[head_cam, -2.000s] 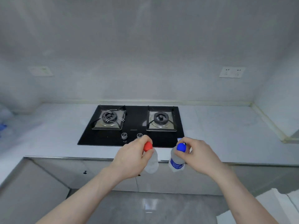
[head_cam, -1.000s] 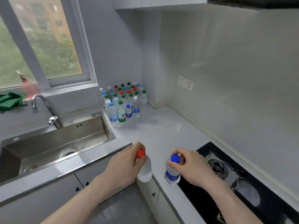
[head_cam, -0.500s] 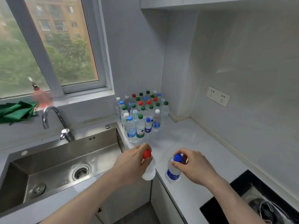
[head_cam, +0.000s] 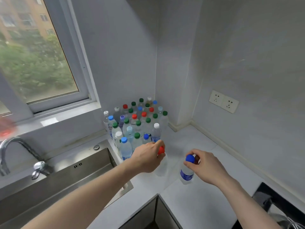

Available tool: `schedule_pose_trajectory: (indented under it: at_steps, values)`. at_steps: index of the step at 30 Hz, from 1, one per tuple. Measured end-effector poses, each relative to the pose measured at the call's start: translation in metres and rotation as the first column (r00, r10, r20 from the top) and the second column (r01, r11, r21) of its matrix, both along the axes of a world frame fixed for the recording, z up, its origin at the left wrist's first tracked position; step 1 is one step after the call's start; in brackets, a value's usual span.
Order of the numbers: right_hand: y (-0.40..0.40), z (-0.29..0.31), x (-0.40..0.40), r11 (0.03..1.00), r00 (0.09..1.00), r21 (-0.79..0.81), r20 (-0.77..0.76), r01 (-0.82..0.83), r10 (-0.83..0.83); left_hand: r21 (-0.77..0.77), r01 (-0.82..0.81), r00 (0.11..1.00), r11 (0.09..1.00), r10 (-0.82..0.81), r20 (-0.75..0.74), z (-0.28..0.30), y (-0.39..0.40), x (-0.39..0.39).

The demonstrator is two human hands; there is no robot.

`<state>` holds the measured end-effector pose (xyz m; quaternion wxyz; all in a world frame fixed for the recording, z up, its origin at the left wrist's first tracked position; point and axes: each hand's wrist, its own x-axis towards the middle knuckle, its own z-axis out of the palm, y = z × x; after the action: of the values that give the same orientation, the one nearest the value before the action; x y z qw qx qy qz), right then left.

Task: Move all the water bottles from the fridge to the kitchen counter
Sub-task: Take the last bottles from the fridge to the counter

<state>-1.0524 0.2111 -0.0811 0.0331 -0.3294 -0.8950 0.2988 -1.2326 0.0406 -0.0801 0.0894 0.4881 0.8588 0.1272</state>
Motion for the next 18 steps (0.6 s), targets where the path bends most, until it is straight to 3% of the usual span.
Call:
schedule_pose_trajectory:
  at_steps: [18]
  values:
    - [0.157, -0.072, -0.148, 0.998, 0.995, -0.013, 0.084, 0.063, -0.062, -0.208, 0.007, 0.986, 0.978, -0.041, -0.161, -0.061, 0.202, -0.138]
